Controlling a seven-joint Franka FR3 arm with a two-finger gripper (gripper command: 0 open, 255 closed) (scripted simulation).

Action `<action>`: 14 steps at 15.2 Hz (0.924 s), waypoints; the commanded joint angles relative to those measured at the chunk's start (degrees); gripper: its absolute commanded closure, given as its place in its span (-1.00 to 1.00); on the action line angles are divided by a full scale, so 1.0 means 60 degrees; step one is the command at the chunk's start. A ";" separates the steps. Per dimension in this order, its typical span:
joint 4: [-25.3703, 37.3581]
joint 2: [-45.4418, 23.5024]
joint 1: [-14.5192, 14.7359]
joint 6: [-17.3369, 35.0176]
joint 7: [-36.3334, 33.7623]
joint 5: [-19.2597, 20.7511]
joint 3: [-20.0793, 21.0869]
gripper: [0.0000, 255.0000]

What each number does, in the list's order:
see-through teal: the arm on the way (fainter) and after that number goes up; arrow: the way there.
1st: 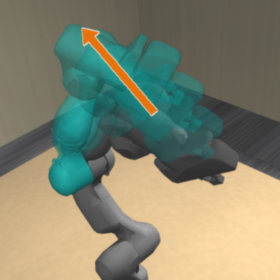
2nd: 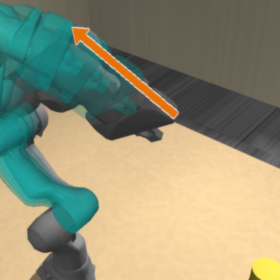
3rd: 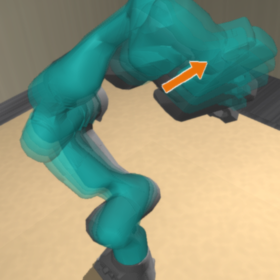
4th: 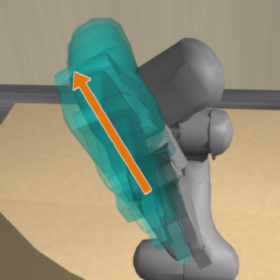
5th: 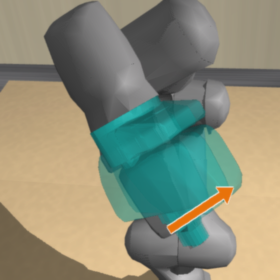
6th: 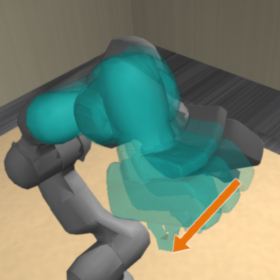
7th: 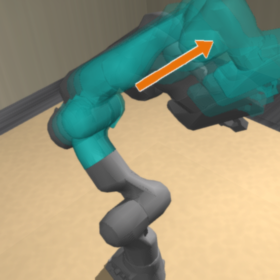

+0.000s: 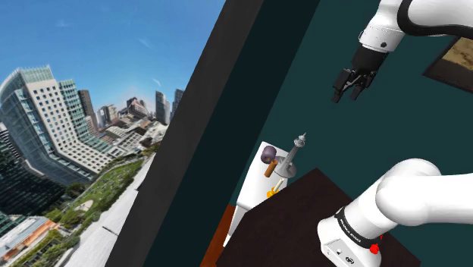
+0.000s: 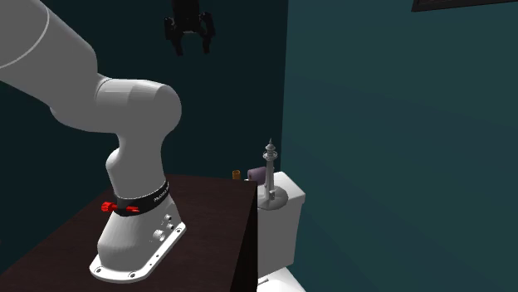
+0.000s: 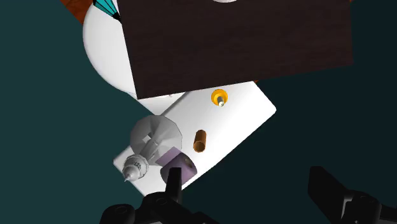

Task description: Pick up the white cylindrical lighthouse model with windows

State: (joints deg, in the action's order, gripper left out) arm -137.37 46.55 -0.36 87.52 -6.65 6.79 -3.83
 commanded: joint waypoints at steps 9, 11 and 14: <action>-0.1670 -0.1054 -0.0700 0.2903 -0.1200 0.0589 -0.0146 -1.00; -0.1957 -0.1480 -0.0894 0.3658 -0.1524 0.0766 -0.0198 -1.00; -0.2279 -0.2241 -0.1199 0.4803 -0.2034 0.1059 -0.0282 -1.00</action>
State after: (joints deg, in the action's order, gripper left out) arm -150.15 34.62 -6.94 113.67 -17.64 12.53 -5.41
